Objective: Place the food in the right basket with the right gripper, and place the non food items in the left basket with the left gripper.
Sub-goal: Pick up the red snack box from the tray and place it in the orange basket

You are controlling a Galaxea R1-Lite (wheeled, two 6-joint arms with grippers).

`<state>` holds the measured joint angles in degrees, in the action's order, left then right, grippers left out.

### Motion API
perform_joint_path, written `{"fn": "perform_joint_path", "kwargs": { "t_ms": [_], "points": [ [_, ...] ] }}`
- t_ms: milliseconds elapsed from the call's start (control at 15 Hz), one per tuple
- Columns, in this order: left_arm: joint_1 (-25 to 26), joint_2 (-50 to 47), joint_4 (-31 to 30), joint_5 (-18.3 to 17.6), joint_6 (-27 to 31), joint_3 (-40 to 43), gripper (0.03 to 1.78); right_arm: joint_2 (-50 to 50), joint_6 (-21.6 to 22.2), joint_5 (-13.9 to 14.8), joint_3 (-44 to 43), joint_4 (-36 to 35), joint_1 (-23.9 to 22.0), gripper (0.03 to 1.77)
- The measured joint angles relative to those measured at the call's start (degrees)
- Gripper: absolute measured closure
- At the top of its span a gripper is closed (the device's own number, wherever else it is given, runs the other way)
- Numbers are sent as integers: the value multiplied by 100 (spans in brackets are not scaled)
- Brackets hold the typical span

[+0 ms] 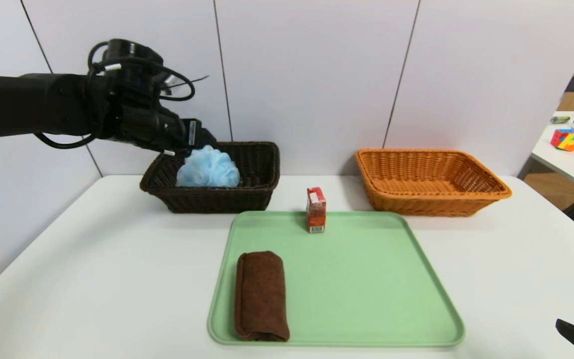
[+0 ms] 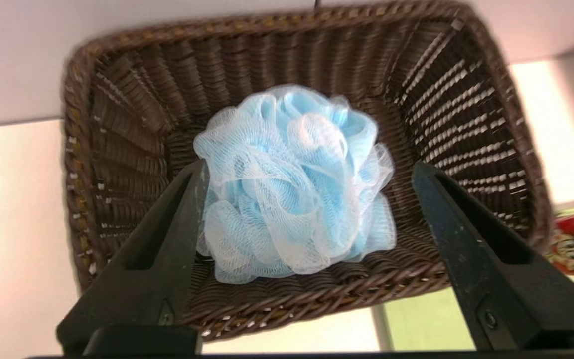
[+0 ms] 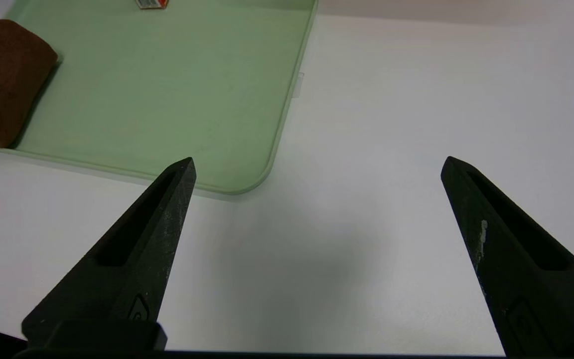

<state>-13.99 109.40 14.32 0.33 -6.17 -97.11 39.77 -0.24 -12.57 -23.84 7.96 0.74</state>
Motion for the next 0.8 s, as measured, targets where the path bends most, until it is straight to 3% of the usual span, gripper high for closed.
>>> {"fn": "perform_joint_path", "kwargs": {
  "t_ms": [400,800],
  "points": [
    [-122,-1091,651,-189,-144,318,22,17,-24,-7,-46,0,83,10],
    [-747,-2252,656,-464,-118,1996,16,224,-30,-7,-278,-88,394,10]
  ]
}}
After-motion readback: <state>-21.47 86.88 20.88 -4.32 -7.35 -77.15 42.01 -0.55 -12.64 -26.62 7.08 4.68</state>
